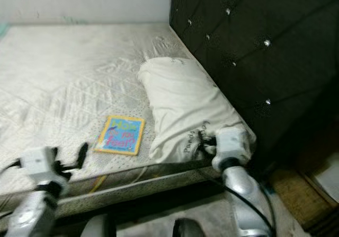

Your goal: Clean up the room

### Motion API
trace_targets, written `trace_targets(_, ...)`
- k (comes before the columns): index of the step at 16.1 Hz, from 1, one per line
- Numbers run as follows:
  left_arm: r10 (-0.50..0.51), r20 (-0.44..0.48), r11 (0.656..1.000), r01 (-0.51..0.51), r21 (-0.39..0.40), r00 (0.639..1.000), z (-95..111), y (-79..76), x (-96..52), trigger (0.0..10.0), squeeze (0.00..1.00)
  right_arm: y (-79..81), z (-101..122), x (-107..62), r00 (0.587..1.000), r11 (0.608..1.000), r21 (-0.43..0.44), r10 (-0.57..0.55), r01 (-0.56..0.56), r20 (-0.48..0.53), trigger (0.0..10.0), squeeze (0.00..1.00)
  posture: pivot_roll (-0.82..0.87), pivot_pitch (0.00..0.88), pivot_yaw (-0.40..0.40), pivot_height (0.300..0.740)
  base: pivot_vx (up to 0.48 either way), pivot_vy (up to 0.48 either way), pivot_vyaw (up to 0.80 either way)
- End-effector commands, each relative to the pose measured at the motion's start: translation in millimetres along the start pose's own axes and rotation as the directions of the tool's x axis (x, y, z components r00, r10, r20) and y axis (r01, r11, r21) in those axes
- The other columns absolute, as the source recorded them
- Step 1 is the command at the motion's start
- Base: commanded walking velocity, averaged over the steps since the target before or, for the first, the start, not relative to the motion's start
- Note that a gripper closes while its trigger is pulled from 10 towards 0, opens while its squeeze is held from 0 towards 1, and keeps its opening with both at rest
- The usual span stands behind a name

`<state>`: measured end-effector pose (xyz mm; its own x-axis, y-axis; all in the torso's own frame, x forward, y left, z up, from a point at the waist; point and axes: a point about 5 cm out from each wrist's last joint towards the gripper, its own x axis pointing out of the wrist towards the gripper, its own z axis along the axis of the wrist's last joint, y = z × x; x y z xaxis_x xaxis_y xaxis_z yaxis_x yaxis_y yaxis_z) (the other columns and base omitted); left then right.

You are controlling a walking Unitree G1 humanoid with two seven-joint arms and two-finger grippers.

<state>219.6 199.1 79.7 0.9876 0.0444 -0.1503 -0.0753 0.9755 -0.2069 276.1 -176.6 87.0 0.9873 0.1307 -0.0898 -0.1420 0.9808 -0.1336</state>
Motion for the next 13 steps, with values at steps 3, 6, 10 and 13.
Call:
trace_targets(3, -0.019, -0.005, 1.000, 0.019, -0.016, 1.000, -1.2, -8.9, 1.3, 10.0, 0.00, -11.2, -0.4, -2.4, 1.000, 0.999, -0.016, -0.029, 0.029, -0.004, 10.0, 0.00, -0.07, 0.000, -0.048, 0.628, 0.290, 0.000, 0.00)
trace_targets(6, 0.003, -0.020, 1.000, -0.003, -0.014, 1.000, -2.7, -8.1, 1.3, 10.0, 0.00, -10.6, -1.2, -2.4, 1.000, 1.000, 0.002, -0.025, 0.025, -0.004, 10.0, 0.00, -0.07, 0.000, -0.050, 0.628, 0.084, 0.000, 0.00)
trace_targets(10, 0.017, -0.029, 1.000, -0.018, -0.019, 0.999, -4.2, -8.4, 2.4, 10.0, 0.00, -9.8, -0.3, -1.3, 1.000, 0.999, -0.032, -0.013, 0.013, -0.002, 10.0, 0.00, -0.07, 0.000, -0.050, 0.628, 0.000, 0.000, 0.00)
trace_targets(13, 0.019, -0.032, 1.000, -0.020, -0.023, 0.999, -4.3, -8.5, 2.8, 10.0, 0.00, -8.3, -0.5, -2.0, 1.000, 0.999, -0.051, -0.010, 0.010, -0.001, 10.0, 0.00, -0.07, 0.000, -0.050, 0.628, 0.000, 0.000, 0.72)
